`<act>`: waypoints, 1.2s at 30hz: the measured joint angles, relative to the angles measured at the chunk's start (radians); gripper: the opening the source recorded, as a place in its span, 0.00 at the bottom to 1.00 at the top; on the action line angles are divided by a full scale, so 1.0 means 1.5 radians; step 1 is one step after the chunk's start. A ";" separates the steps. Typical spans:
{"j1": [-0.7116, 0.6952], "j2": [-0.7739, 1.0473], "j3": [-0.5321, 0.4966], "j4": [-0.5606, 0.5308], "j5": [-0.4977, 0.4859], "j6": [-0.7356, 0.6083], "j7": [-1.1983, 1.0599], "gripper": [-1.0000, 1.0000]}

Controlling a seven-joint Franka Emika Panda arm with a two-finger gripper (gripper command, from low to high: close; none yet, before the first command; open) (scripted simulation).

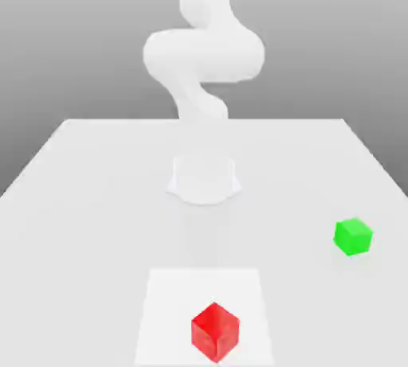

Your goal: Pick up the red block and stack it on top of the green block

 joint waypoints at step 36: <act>0.214 0.511 -0.152 -0.096 0.266 0.111 -0.529 0.50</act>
